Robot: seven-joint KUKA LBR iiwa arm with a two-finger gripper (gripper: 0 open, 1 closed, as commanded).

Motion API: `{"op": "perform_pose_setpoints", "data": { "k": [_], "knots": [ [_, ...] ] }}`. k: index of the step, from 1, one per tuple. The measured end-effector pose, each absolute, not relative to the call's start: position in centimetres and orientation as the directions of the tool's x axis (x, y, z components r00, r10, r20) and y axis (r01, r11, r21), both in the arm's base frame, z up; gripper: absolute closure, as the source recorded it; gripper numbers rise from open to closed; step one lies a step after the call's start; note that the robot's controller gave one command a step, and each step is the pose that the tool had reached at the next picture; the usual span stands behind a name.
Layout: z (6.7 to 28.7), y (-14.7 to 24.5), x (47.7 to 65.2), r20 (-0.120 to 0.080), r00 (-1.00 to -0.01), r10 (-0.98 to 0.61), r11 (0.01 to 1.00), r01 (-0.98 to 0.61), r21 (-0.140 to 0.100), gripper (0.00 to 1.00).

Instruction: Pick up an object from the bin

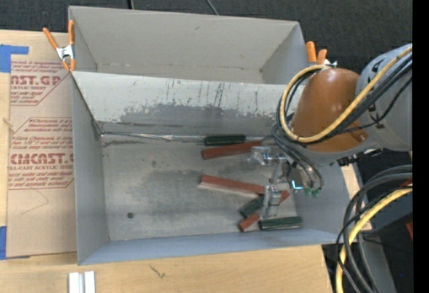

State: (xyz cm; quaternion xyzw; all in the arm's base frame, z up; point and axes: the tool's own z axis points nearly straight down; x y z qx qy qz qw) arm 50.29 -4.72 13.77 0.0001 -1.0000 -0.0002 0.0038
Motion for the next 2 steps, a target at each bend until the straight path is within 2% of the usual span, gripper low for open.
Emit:
{"op": "perform_pose_setpoints", "data": {
  "k": [1,2],
  "knots": [
    [14.2,-4.7,50.5,0.000,-1.000,-0.001,1.000,-0.001,0.000,0.00],
    [7.3,-3.8,52.0,0.004,-1.000,0.017,1.000,0.017,0.003,1.00]
  ]
}}
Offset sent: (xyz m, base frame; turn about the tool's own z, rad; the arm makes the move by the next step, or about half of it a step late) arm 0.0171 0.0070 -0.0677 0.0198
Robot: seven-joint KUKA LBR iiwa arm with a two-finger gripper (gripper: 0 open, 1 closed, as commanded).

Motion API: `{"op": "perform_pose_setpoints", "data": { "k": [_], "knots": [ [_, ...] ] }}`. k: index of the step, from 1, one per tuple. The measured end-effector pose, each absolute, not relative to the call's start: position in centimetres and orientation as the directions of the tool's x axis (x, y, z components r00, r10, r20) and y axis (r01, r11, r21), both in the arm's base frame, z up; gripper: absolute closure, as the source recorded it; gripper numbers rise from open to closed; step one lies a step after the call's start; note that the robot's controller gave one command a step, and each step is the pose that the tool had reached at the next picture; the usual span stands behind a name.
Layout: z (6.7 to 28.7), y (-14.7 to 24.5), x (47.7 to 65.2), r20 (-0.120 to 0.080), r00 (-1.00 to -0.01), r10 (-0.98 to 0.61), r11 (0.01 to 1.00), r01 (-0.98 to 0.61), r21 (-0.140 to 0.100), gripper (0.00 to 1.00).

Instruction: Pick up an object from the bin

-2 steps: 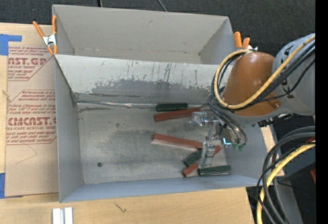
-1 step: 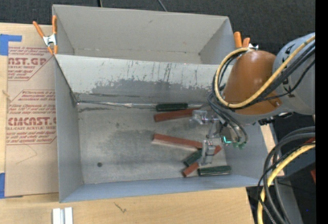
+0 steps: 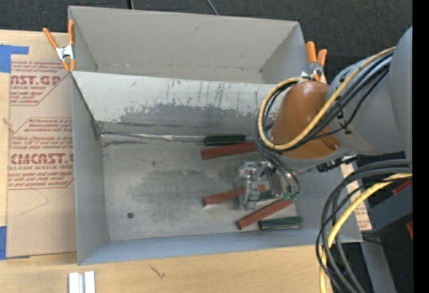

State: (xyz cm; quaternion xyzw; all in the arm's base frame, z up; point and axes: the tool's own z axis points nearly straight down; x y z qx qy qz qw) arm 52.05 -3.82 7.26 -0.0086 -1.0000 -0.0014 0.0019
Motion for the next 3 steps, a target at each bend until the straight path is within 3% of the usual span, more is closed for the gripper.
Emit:
{"op": "perform_pose_setpoints", "data": {
  "k": [1,2,3],
  "knots": [
    [7.3,-3.8,52.1,0.004,-1.000,0.017,1.000,0.017,0.003,1.00],
    [10.3,-3.7,52.8,0.002,-1.000,-0.006,1.000,-0.006,0.000,1.00],
    [11.3,-3.7,53.0,0.000,-1.000,-0.013,1.000,-0.013,0.000,1.00]
  ]
}}
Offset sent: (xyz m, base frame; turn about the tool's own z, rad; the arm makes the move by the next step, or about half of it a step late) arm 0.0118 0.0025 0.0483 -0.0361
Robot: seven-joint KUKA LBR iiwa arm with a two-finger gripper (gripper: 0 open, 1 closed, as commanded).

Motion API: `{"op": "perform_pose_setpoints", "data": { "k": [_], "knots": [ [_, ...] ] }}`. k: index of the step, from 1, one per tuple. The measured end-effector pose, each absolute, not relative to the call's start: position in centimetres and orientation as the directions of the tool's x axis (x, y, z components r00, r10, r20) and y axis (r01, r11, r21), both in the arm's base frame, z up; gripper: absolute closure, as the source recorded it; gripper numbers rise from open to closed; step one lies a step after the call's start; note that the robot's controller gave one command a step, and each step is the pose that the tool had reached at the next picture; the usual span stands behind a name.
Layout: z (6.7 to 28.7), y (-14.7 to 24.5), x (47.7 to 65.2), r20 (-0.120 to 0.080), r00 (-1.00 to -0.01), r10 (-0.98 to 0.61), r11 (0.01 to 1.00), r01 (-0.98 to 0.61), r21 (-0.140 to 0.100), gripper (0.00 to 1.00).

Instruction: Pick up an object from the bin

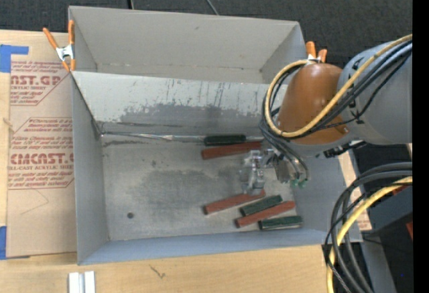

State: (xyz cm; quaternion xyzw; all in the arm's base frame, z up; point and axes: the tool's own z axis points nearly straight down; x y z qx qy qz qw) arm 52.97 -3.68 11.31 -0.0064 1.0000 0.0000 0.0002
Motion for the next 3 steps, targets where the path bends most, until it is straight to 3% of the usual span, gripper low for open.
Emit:
{"op": "perform_pose_setpoints", "data": {
  "k": [1,2,3],
  "knots": [
    [11.1,-6.5,50.8,0.001,-0.979,-0.202,0.979,-0.202,0.000,0.00],
    [11.2,-6.4,50.8,0.000,-0.979,-0.203,0.979,-0.203,0.000,0.00],
    [7.1,-4.9,50.6,-0.004,-0.847,-0.532,0.847,-0.532,-0.001,1.00]
  ]
}}
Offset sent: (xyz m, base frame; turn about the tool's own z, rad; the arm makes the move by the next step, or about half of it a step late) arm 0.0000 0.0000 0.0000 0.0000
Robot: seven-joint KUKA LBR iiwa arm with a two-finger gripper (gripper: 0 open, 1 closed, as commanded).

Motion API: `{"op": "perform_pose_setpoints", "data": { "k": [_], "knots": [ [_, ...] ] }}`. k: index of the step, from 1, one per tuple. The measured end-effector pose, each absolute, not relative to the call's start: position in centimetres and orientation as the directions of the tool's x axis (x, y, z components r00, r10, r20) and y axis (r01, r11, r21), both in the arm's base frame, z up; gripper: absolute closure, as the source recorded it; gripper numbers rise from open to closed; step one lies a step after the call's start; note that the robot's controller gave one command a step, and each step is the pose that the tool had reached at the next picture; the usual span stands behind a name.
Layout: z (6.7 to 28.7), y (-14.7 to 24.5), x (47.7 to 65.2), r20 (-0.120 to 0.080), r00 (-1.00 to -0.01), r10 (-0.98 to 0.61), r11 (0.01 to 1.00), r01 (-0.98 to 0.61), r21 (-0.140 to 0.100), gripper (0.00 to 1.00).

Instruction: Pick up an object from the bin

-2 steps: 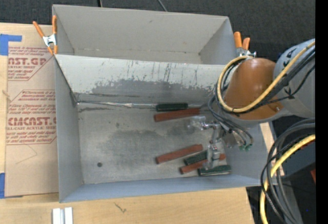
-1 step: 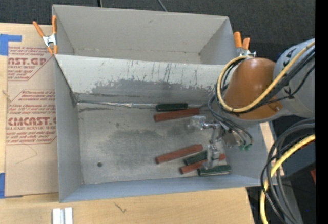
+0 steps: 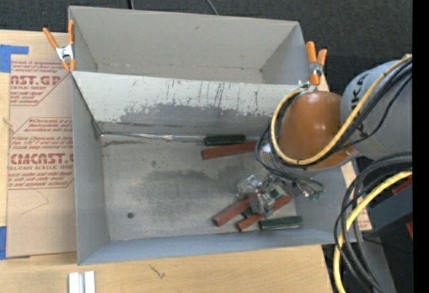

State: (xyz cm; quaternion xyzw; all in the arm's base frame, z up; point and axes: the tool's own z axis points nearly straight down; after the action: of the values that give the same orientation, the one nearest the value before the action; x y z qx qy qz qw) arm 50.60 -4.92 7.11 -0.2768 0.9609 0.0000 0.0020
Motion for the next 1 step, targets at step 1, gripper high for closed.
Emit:
{"op": "perform_pose_setpoints", "data": {
  "k": [1],
  "knots": [
    [7.11,-4.92,50.59,-0.004,-0.847,-0.532,0.847,-0.532,-0.001,1.00]
  ]
}}
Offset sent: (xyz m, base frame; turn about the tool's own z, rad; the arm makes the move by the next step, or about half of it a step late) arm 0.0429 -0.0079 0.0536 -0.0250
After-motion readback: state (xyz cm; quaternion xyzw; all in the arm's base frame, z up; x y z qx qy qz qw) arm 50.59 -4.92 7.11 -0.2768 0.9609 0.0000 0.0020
